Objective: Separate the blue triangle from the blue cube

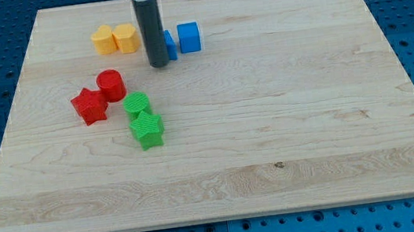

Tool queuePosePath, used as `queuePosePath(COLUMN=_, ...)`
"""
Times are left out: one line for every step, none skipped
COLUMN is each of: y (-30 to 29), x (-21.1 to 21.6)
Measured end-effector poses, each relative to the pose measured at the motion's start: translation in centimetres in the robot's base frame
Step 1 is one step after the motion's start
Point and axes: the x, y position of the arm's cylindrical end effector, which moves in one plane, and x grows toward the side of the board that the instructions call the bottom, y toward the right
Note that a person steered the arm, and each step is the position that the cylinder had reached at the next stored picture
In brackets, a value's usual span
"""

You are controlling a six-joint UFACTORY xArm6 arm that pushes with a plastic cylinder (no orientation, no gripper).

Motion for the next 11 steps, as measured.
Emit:
queuePosePath(y=-2.0, x=-2.7)
queuePosePath(y=-2.5, x=-4.1)
queuePosePath(y=-2.5, x=-3.4)
queuePosePath(y=-2.2, x=-0.8)
queuePosePath(y=-1.9, x=1.7)
queuePosePath(y=-1.1, x=2.6)
queuePosePath(y=1.3, x=2.6)
queuePosePath(y=3.1, x=2.2)
queuePosePath(y=3.4, x=0.4)
queuePosePath(y=2.1, x=-2.6)
queuePosePath(y=-0.1, x=-5.9)
